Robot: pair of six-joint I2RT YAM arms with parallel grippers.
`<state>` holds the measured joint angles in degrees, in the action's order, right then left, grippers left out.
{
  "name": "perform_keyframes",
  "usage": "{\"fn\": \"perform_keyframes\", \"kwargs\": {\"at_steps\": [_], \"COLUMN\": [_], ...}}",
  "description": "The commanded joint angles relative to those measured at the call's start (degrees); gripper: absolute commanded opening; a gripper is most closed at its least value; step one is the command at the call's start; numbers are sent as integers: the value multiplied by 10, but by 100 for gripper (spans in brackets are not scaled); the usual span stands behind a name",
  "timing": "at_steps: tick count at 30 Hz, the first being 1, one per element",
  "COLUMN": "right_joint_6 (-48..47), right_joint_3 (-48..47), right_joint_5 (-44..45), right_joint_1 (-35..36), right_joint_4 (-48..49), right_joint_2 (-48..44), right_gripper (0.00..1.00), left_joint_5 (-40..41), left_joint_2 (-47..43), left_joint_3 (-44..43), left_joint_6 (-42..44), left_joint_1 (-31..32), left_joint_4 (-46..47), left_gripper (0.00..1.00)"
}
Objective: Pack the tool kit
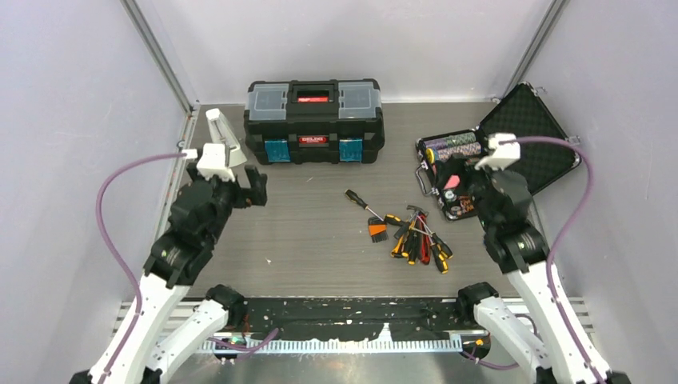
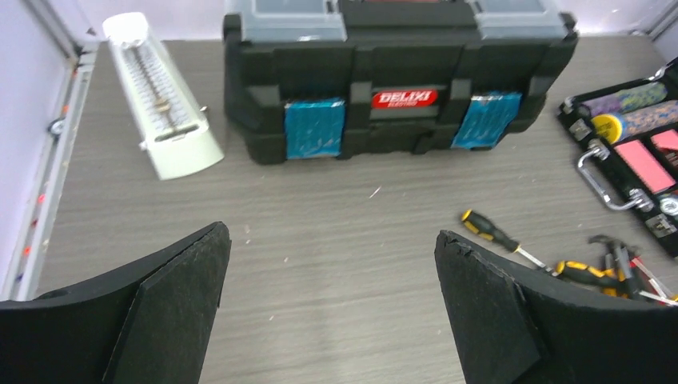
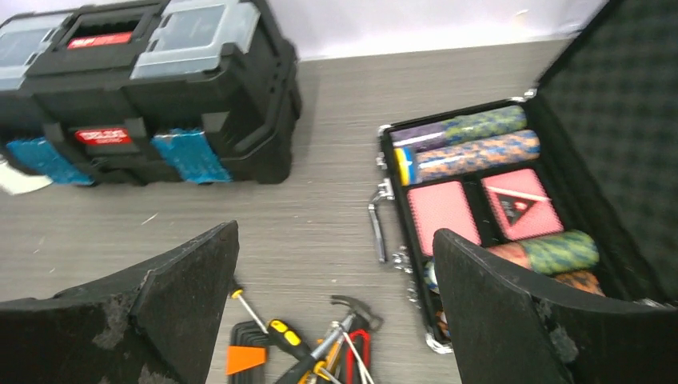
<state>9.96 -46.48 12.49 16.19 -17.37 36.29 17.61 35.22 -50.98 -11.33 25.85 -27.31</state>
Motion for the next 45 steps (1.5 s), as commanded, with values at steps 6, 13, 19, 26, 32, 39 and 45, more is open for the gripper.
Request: {"fn": "perform_keyframes", "kwargs": {"at_steps": [6,13,19,26,32,39,45], "right_joint_6": [50,62,80,93,110,111,111], "right_joint_3": [-145,-219,-272,-365,-414,-440,-440], "right_joint_5": [-172,-234,-285,-297,-305,-349,-401], "right_joint_1": [2,2,2,3,2,5,13], "right_joint_4": [49,127,216,263,278,295,295], "right_joint_2": [259,401,527,642,719,762,773], "right_gripper": [95,95,96,98,99,100,95], "left_joint_5": [-146,-258,-317,-334,-346,-395,-457], "left_joint_2": [222,374,498,620,693,757,734], "left_joint_3": [-170,-231,-292,-383,-438,-475,-431], "left_joint_6": [-85,-131,-132,-90,-56,-65,-104], "left_joint_1": [-81,-210,-253,-279,-280,-279,-265], "left_joint_4": [38,106,165,179,185,193,197], "left_gripper": [99,100,99,100,100,100,99]}}
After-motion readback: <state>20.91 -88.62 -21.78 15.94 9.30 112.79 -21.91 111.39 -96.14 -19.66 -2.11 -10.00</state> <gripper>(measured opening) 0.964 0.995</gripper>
